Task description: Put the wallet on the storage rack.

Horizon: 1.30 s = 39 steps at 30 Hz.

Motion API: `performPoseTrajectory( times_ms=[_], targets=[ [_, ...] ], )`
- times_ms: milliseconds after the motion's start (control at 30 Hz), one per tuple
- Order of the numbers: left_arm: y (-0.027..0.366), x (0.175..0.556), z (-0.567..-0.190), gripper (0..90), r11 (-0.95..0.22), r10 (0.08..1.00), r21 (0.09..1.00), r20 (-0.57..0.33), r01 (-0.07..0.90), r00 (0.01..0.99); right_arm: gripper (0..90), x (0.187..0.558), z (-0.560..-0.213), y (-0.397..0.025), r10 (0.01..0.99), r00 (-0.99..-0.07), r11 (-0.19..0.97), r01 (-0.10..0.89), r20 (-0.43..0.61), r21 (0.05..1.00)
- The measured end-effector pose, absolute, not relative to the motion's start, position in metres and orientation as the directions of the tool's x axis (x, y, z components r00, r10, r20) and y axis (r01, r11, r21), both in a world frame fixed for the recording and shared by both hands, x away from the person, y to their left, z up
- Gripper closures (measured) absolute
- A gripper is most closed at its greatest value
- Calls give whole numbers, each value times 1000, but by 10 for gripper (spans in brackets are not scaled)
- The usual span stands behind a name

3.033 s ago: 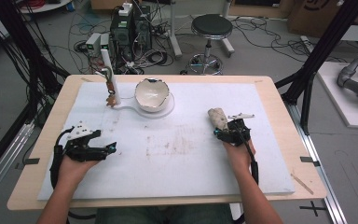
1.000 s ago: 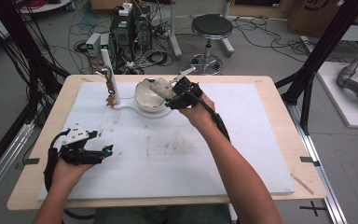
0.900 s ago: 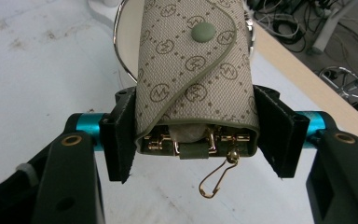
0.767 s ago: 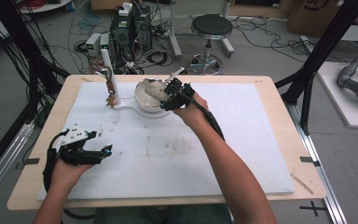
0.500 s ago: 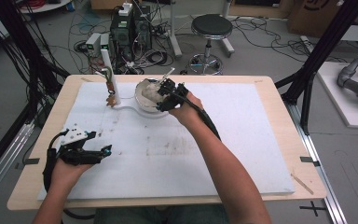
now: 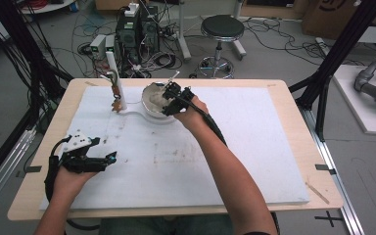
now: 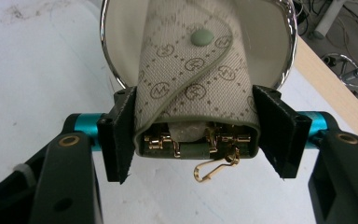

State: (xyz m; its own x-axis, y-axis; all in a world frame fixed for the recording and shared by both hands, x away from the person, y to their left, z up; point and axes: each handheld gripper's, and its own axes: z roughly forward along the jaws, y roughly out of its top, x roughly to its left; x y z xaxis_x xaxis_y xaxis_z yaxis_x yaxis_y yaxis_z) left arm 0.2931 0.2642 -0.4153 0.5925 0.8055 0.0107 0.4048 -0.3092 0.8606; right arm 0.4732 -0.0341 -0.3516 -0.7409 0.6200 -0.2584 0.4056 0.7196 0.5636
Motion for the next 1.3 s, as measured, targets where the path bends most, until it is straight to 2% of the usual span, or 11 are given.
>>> performPoseTrajectory(
  times_ms=[167,300,533,633,767,867,933,1300],
  targets=[
    [266,292,-415,176,-297,813,863,5,408,582,349,473,-353,-28,621,-733,709,375,-277,597],
    [266,292,-415,176,-303,812,861,8,409,584,332,473,-354,-26,621,-727,716,375,-292,589],
    [266,293,-415,176,-299,809,863,4,406,587,210,470,-347,-34,643,-708,695,380,-292,610],
    [266,293,-415,176,-297,810,864,2,407,587,205,465,-342,-42,658,-707,677,407,-258,613],
    [265,293,-415,176,-299,807,863,1,407,590,205,451,-340,-61,664,-707,646,379,-243,662],
    [262,293,-415,176,-301,805,864,3,403,594,205,444,-339,-77,677,-699,637,400,-230,659],
    [261,293,-415,176,-306,800,864,6,400,600,205,438,-337,-90,682,-696,616,380,-226,690],
    [254,298,-414,176,-306,790,872,8,382,614,205,412,-331,-158,739,-651,530,401,-174,747]
  ],
)
